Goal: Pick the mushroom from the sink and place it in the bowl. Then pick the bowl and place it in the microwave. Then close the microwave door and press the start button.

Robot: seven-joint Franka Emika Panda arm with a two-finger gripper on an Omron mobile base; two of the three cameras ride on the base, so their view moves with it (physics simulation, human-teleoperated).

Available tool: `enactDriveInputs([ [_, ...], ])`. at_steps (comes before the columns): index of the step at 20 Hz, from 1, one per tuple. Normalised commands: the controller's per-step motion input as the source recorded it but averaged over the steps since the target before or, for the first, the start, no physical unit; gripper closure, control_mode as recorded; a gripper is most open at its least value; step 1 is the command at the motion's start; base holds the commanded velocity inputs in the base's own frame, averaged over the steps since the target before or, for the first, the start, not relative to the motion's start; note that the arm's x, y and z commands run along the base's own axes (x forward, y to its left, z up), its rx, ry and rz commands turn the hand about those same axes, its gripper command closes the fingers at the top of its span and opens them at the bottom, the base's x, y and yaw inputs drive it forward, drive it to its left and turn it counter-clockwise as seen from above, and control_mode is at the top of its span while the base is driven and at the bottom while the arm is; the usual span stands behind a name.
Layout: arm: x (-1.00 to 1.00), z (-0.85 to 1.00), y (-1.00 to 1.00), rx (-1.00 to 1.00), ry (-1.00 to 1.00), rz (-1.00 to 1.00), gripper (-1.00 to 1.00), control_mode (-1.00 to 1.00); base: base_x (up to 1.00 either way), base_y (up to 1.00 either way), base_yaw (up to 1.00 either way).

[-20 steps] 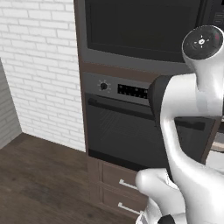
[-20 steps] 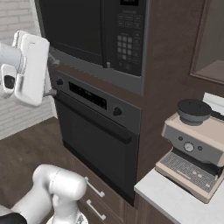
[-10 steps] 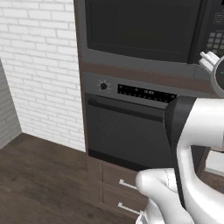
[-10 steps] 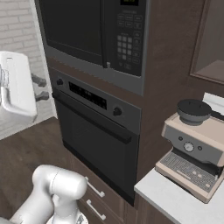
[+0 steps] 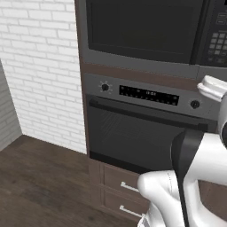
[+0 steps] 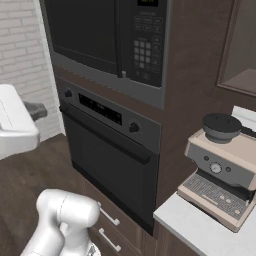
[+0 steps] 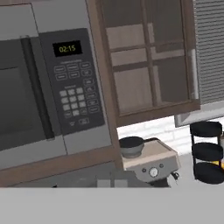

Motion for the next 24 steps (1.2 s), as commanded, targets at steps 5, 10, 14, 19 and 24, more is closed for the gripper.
enactDriveInputs([
  [5,0.02,-0.02,-0.13,-0.29,0.03,0.04,1.0,-1.0,0.0,0.0,0.0],
  [10,0.36,0.0,-0.08,-0.13,0.08,0.02,1.0,-1.0,0.0,0.0,0.0],
  [14,0.36,0.0,-0.05,-0.02,0.01,0.02,1.0,-1.0,0.0,0.0,0.0],
  [19,0.17,0.0,-0.25,0.0,-0.02,0.03,1.0,-1.0,0.0,0.0,0.0],
  [24,0.28,0.0,-0.31,0.0,-0.12,0.04,1.0,-1.0,0.0,0.0,0.0],
])
